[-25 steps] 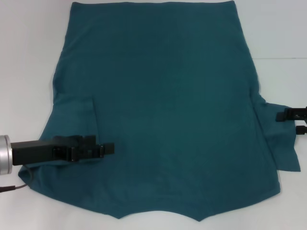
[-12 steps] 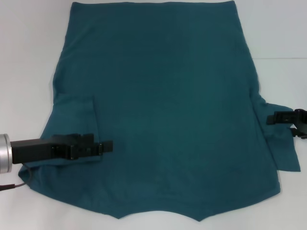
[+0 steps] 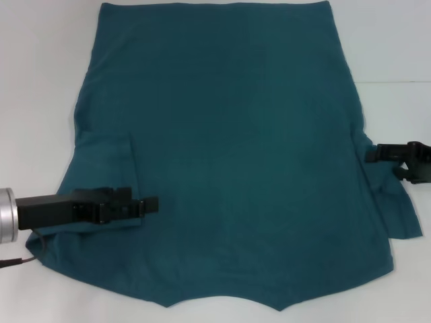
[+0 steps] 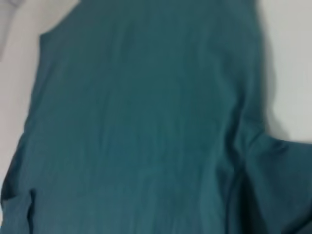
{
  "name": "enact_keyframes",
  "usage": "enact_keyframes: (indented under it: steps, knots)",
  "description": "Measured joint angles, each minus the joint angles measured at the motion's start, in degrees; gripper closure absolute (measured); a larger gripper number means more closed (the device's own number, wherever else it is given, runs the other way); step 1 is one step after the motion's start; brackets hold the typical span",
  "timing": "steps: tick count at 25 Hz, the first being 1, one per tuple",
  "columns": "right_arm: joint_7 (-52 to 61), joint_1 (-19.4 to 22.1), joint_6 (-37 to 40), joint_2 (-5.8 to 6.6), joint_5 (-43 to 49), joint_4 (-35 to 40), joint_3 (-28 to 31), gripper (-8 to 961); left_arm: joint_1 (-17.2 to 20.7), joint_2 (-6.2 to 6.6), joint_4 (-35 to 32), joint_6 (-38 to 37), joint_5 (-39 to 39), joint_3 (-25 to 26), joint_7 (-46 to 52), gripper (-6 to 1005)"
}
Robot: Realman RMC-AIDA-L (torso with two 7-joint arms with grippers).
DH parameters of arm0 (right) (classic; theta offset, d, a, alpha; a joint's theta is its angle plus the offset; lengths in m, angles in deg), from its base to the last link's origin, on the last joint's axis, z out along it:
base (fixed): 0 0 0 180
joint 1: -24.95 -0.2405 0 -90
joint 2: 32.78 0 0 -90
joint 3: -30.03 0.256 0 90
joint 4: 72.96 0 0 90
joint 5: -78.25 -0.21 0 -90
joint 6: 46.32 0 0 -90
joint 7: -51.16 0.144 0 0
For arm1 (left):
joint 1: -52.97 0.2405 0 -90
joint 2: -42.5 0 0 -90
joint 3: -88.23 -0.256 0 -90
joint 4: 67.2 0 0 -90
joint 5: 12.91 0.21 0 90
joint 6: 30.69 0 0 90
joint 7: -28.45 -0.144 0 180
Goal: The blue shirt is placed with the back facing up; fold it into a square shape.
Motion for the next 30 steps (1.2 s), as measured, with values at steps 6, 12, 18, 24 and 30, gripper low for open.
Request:
enact_keyframes:
  steps: [6,12,18,24,30]
  knots:
    - [2.0,0.0,0.6,0.64,4.5,0.7,-0.6,127,0.2,0.0,0.0,0.0,0.0,0.0,0.0,39]
    - [3.0,0.9,2.4,1.38,5.7,3.0,-0.3,135,0.3,0.0,0.2,0.5,0.0,0.0,0.0,38]
    - [3.0,1.4,1.3,1.27,5.7,2.5,-0.6,143,0.3,0.0,0.8,1.1,0.0,0.0,0.0,39]
    - [2.8,0.9,0.1,0.18,5.8,2.3,-0.6,150,0.3,0.0,0.8,1.5,0.0,0.0,0.0,39]
    - [2.7,0.3,-1.6,-0.64,5.8,1.7,-0.9,158,0.3,0.08,1.6,2.1,0.0,0.0,-0.2,38]
